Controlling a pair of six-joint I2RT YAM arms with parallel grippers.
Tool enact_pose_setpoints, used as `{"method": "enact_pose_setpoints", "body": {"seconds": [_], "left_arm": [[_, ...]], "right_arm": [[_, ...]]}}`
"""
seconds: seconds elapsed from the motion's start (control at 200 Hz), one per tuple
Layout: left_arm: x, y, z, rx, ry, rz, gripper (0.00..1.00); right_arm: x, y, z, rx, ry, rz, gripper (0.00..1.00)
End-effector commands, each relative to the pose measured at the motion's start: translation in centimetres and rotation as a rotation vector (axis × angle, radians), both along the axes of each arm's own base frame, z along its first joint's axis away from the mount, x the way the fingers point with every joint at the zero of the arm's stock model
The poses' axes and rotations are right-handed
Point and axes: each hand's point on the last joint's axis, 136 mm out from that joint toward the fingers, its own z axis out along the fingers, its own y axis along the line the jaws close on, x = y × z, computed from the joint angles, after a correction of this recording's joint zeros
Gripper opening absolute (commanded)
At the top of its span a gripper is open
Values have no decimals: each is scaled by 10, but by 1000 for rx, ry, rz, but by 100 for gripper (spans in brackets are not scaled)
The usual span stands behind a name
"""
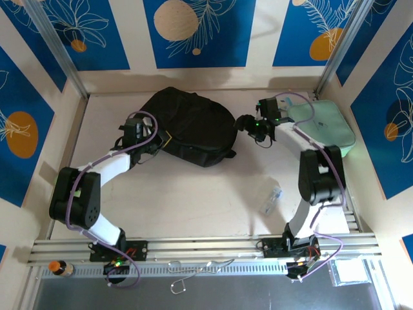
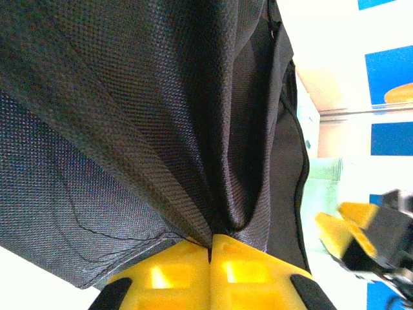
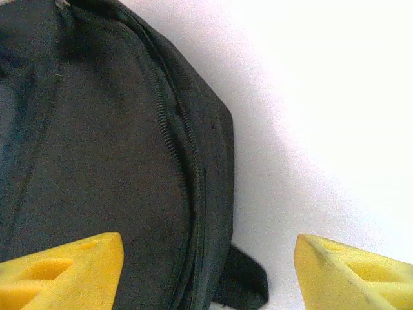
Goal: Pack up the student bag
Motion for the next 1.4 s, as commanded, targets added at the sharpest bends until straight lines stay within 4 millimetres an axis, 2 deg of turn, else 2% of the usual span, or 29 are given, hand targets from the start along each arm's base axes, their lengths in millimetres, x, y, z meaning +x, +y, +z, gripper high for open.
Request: {"method": "enact_pose_setpoints", "body": {"seconds": [0.0,0.075,0.245,0.375,0.475,0.77,0.825,0.96,1.225,1.395], "left_arm": [[1,-13,13,-27,-59,-41,0],[2,-15,12,-30,-56,-42,0],[1,-15,10,-26,-55,-41,0],[0,-14,10,-23,-55,-41,0],[0,-15,10,-23,-53,-41,0],[0,-14,11,-22,-49,-39,0],[0,-14,11,-23,-49,-39,0],[0,-15,13,-22,-51,-40,0],[0,-14,14,-23,-51,-40,0],[-1,-15,15,-21,-52,-44,0]], "right_arm": [[-39,6,4,-47,56,51,71],[-59,22,10,-62,54,99,70],[-94,76,26,-17,1,226,66],[-110,115,31,-53,-66,319,59],[-115,133,27,-132,-100,370,54],[-113,164,5,-199,-65,435,50],[-114,170,2,-204,-52,447,45],[-113,176,-6,-225,-25,458,39],[-105,194,-13,-236,-22,494,38],[-99,201,-18,-247,-20,490,34]]}}
